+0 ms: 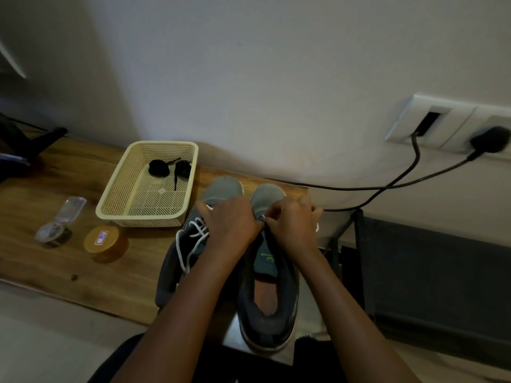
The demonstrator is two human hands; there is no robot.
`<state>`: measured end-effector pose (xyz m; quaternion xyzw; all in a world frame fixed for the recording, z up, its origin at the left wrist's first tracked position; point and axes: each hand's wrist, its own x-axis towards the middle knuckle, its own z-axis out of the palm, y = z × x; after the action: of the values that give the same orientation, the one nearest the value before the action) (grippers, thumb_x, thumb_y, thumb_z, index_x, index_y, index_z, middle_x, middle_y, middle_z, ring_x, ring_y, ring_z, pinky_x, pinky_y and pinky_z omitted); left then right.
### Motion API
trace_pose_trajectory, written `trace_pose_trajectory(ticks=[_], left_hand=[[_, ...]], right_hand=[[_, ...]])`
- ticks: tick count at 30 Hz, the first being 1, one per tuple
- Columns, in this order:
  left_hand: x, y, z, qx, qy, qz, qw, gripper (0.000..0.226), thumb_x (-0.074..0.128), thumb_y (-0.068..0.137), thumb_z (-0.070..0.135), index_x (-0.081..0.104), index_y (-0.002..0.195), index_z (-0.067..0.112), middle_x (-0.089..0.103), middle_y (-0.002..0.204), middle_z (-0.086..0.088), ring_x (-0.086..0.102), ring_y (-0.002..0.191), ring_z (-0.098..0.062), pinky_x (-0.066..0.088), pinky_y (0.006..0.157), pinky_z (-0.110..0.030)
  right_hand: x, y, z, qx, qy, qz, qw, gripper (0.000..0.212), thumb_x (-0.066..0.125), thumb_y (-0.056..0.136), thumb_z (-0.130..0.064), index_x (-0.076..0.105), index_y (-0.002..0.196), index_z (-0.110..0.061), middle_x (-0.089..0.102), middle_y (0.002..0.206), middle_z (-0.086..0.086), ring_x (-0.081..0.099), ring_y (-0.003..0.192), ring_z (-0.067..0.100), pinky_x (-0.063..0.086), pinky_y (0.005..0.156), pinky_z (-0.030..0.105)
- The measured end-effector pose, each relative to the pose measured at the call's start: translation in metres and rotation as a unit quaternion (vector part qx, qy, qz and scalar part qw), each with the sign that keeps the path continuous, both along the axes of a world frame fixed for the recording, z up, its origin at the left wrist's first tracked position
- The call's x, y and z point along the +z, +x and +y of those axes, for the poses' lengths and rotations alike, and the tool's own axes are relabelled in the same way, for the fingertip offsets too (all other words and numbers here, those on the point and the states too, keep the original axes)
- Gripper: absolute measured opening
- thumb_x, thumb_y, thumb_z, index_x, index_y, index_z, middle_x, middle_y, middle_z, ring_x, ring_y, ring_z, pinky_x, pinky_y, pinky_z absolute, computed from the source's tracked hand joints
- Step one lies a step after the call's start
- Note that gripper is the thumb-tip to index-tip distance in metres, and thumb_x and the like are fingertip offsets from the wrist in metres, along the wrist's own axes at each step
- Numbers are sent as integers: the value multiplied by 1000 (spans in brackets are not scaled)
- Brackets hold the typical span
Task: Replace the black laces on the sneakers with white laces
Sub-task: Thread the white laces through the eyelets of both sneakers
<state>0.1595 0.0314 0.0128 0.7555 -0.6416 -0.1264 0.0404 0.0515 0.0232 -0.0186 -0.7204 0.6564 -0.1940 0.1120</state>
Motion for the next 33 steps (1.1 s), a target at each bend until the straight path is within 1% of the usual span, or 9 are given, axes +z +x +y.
trace_pose_trajectory(ticks=[4,8,12,15,17,20,23,27,33], left_hand=[[-7,2,-4,3,24,40,999,19,49,91,24,68,94,21,54,70,4,59,94,-21,19,99,-45],[-11,1,-7,3,50,37,998,18,46,91,12,64,91,18,48,66,2,57,97,-25,20,102,-45],[-13,1,-11,6,59,60,996,18,44,90,8,59,89,18,63,90,-6,56,105,-28,21,108,-49],[-12,-2,-8,14,47,45,998,17,44,90,9,56,81,16,51,69,0,57,102,-28,18,108,-49],[-10,-2,-7,16,48,39,998,16,45,90,10,55,79,17,49,69,2,57,101,-28,17,109,-51],[-8,-5,-7,12,50,33,998,16,44,91,14,60,87,16,62,86,-3,58,103,-27,16,110,-51],[-7,-7,-4,5,40,30,999,20,45,92,17,63,100,18,67,99,-3,58,105,-25,16,109,-47],[-7,-5,-3,-9,35,42,998,24,46,93,18,64,109,19,66,108,-4,56,110,-25,17,104,-44],[-7,-2,-4,-43,37,40,998,24,48,92,18,70,101,20,61,88,0,57,99,-24,19,82,-35]], right_hand=[[-7,2,1,-9,-33,33,999,13,62,84,-25,73,85,-19,53,116,-3,31,112,24,22,89,37],[-14,6,-3,6,-74,39,996,4,70,69,-14,72,66,-13,59,113,2,39,115,35,27,88,44],[-14,12,-4,42,-99,79,991,12,77,50,-7,67,55,-11,64,98,6,52,105,43,39,84,54],[-13,15,-5,56,-118,100,986,18,79,47,-2,64,55,-9,63,92,8,55,102,43,41,86,56],[-12,17,-5,51,-123,110,985,20,80,46,-3,63,54,-9,63,89,7,56,100,43,40,88,60],[-13,17,-1,41,-133,128,982,21,81,45,-5,62,51,-12,63,91,6,56,102,43,30,97,64],[-17,15,-4,35,-144,123,981,21,81,43,-8,63,52,-14,63,96,5,54,104,42,13,102,57],[-24,13,-6,30,-131,61,989,17,78,51,-4,64,56,-11,62,101,6,50,110,44,16,101,63],[-26,12,-7,24,-67,31,997,5,64,75,-7,68,76,-9,55,116,2,30,129,35,-8,107,53]])
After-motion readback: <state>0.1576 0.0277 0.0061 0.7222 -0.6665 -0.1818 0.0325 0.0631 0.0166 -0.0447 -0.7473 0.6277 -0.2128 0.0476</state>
